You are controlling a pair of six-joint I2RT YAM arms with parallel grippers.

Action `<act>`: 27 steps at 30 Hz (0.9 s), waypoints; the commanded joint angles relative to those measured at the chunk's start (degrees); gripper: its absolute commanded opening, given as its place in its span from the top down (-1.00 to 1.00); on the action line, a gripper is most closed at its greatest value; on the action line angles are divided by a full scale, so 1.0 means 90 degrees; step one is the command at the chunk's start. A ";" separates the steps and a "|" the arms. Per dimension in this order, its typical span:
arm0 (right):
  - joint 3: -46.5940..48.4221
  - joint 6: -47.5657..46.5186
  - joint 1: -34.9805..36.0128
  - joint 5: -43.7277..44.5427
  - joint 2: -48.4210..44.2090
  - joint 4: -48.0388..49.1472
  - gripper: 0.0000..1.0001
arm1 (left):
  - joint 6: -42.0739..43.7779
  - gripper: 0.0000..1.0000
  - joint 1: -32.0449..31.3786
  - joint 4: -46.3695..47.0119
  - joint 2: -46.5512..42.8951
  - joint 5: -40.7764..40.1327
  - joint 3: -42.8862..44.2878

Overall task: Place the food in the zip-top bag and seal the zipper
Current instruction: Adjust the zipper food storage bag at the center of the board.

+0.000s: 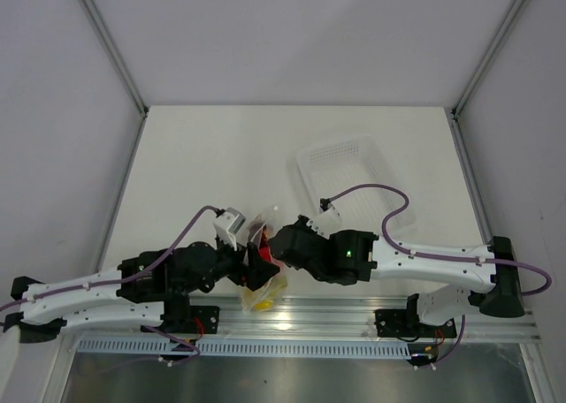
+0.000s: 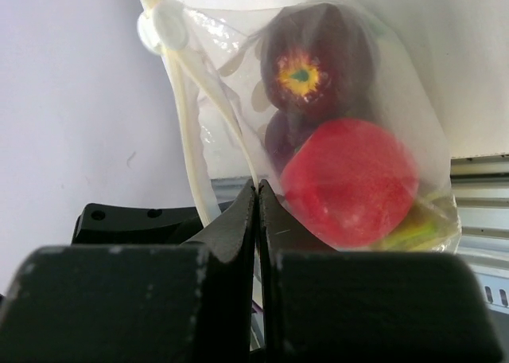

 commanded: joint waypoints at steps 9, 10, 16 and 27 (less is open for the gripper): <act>0.0039 0.0627 0.0059 0.0281 -0.0030 0.0109 1.00 | -0.0762 -0.72 -0.0961 -0.0725 0.0706 -0.1621 0.0600; 0.0049 0.0686 0.0068 0.0281 -0.0011 0.0070 1.00 | -0.0889 -0.72 -0.1049 -0.0863 0.0813 -0.1760 0.0639; -0.0049 0.0940 0.0088 0.0281 0.0009 0.0147 1.00 | -0.1670 -0.66 -0.1577 -0.1605 0.1711 -0.2473 0.1166; -0.0195 0.1057 0.0117 0.0271 -0.0070 0.0235 1.00 | -0.2082 0.34 -0.1665 -0.1568 0.1732 -0.2582 0.0903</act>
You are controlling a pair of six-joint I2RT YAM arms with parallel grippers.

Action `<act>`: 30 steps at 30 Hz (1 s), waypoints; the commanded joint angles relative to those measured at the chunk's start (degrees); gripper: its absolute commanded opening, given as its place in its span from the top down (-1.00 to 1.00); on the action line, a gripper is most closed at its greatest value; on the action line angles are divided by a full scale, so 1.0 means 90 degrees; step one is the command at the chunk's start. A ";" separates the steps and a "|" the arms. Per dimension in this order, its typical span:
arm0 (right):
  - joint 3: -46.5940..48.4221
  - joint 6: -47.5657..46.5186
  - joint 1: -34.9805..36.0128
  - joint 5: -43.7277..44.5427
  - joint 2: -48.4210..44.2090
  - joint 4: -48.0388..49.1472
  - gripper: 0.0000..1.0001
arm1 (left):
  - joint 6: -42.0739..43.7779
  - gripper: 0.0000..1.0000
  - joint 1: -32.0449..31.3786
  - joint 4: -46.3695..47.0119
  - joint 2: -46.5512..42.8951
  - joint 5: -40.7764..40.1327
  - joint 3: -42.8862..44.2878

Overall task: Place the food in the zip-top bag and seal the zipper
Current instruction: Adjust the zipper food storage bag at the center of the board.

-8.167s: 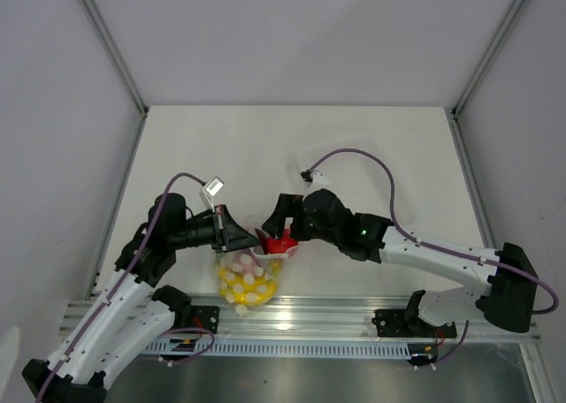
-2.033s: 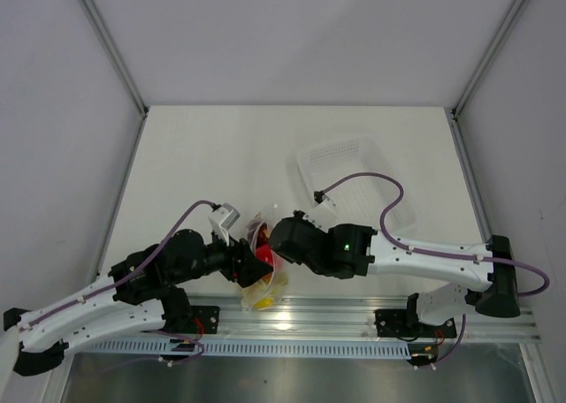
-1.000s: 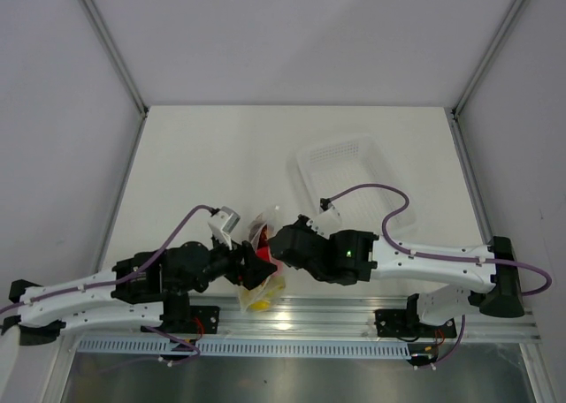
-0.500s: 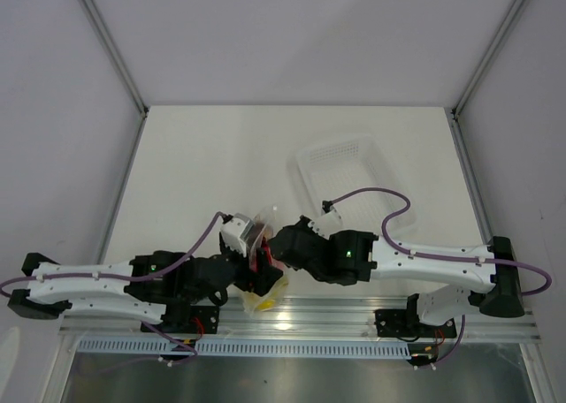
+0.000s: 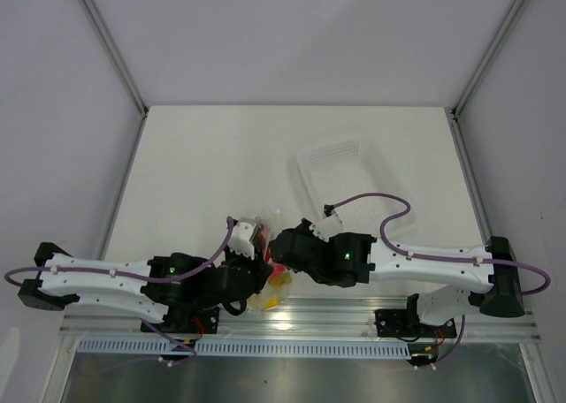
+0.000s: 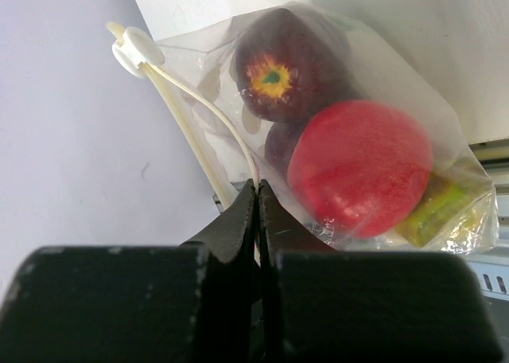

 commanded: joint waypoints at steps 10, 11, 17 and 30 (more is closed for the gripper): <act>0.0065 -0.0290 -0.0043 0.0079 -0.0020 0.0487 0.55 | -0.0144 0.99 -0.0038 0.0045 -0.0460 -0.0082 -0.0168; 0.0084 -0.0426 -0.0082 0.0030 -0.0030 0.0526 0.48 | -0.0114 0.99 -0.0038 0.0036 -0.0519 -0.0072 -0.0178; 0.0270 -0.2085 -0.0297 -0.0145 -0.0234 0.0505 0.07 | 0.0403 0.99 -0.0009 -0.0071 -0.1212 0.0230 -0.0208; -0.0540 -0.8130 -0.0863 -0.1764 -0.2137 0.2312 -0.99 | 0.1946 0.99 0.0489 -0.0462 -0.2277 0.2104 0.0388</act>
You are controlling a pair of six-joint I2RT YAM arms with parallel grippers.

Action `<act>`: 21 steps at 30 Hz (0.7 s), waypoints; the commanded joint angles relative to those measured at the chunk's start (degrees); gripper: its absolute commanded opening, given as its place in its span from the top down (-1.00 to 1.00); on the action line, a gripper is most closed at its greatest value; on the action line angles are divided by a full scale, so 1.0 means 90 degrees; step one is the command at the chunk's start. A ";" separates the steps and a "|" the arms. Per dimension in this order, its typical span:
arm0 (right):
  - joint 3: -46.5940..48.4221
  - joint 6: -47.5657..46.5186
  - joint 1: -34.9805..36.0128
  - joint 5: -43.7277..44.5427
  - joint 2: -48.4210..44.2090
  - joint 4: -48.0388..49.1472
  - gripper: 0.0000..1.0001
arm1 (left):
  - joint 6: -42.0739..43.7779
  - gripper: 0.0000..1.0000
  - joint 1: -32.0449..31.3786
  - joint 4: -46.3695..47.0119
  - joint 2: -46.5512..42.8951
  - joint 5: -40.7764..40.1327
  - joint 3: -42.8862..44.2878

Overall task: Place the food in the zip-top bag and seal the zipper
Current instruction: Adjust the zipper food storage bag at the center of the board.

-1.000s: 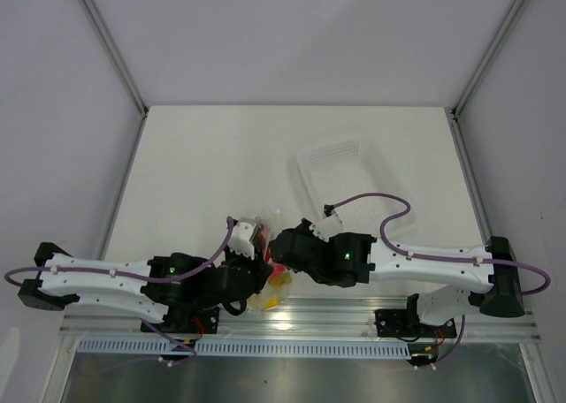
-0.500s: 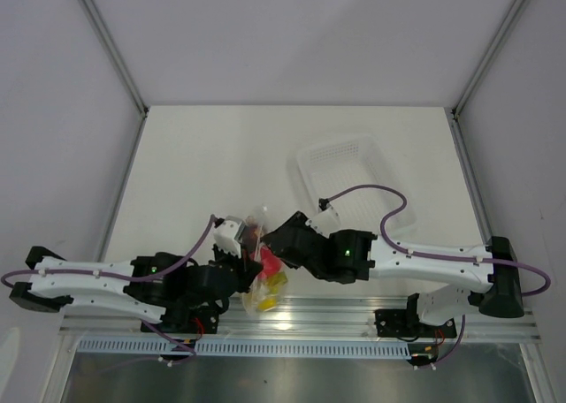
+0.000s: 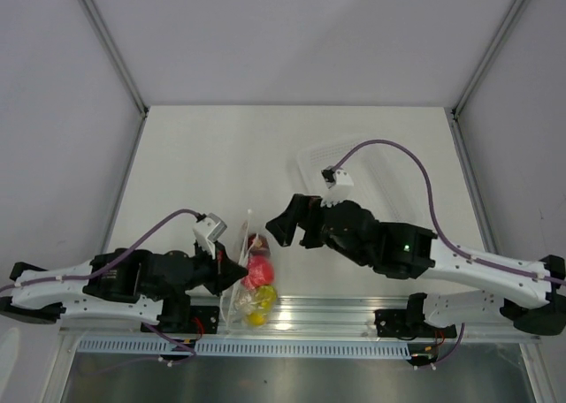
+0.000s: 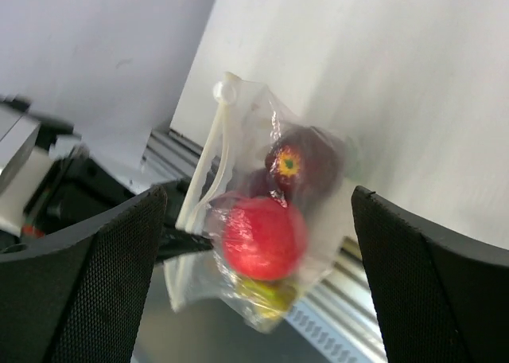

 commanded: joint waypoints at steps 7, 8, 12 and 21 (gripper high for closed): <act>-0.0661 -0.3969 -0.0921 -0.4018 -0.1073 0.0822 -0.85 | 0.1087 0.99 0.0064 -0.0069 -0.0484 0.1602 0.0617; -0.0730 -0.4378 -0.0931 -0.4284 -0.1132 0.0861 -0.85 | 0.1136 0.99 0.0064 -0.0089 -0.0581 0.1719 0.0695; -0.1081 -0.5082 -0.1106 -0.5378 -0.1445 0.1261 -0.99 | 0.1263 0.99 0.0064 0.0038 -0.0787 0.2655 0.0764; -0.0799 -0.6011 -0.2112 -0.7859 -0.1065 0.1632 -0.99 | 0.1273 0.99 0.0064 0.0067 -0.0953 0.3673 0.0950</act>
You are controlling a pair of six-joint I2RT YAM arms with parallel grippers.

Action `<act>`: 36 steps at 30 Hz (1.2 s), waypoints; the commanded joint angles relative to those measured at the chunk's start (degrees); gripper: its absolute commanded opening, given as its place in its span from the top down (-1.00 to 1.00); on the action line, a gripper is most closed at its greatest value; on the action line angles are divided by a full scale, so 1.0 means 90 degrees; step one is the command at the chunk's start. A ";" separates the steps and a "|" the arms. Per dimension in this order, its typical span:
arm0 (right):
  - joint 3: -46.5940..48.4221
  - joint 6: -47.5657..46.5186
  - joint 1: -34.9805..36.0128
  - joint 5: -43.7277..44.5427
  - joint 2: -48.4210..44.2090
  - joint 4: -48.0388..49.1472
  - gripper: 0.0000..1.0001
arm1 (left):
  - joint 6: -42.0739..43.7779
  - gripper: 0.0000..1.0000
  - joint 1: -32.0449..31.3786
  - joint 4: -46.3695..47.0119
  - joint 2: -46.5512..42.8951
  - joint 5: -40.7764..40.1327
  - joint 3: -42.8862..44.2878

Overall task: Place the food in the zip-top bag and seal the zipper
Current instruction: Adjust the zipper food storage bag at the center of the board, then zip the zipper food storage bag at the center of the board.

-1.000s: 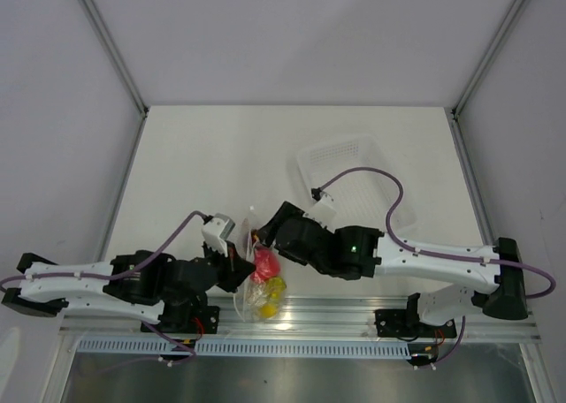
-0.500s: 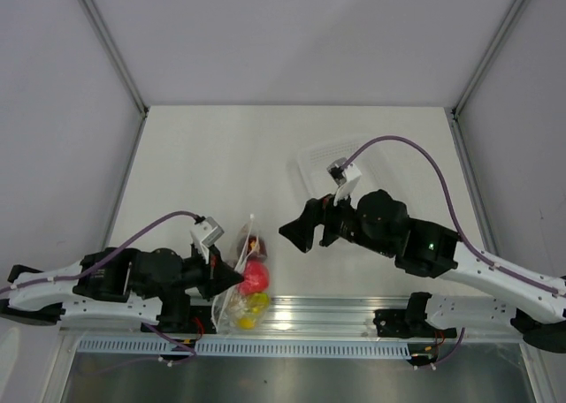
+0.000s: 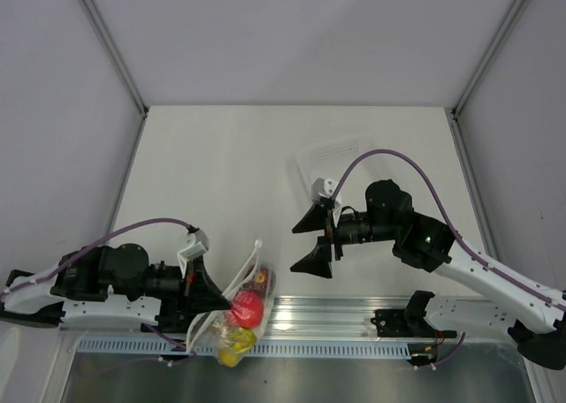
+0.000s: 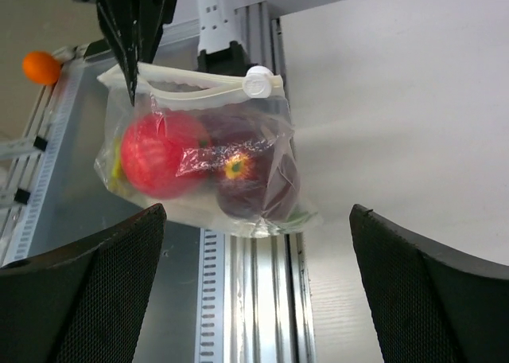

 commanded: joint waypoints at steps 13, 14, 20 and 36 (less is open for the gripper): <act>0.0870 -0.0485 -0.0555 -0.3395 0.1386 0.1245 -0.83 | 0.0195 0.99 0.0025 0.0686 -0.0011 0.1161 0.0428; 0.0919 -0.0485 -0.0565 -0.3454 0.1465 0.1285 -0.82 | 0.0195 0.99 0.0025 0.0696 -0.0001 0.1161 0.0447; 0.1027 0.0012 -0.0536 -0.3942 0.1964 0.2092 -0.71 | 0.0205 0.99 0.0025 0.0745 -0.0030 0.1132 0.0477; 0.0938 0.0873 0.0265 -0.4245 0.2686 0.3199 -0.37 | 0.0263 0.99 0.0025 0.0950 -0.0021 0.1200 0.0477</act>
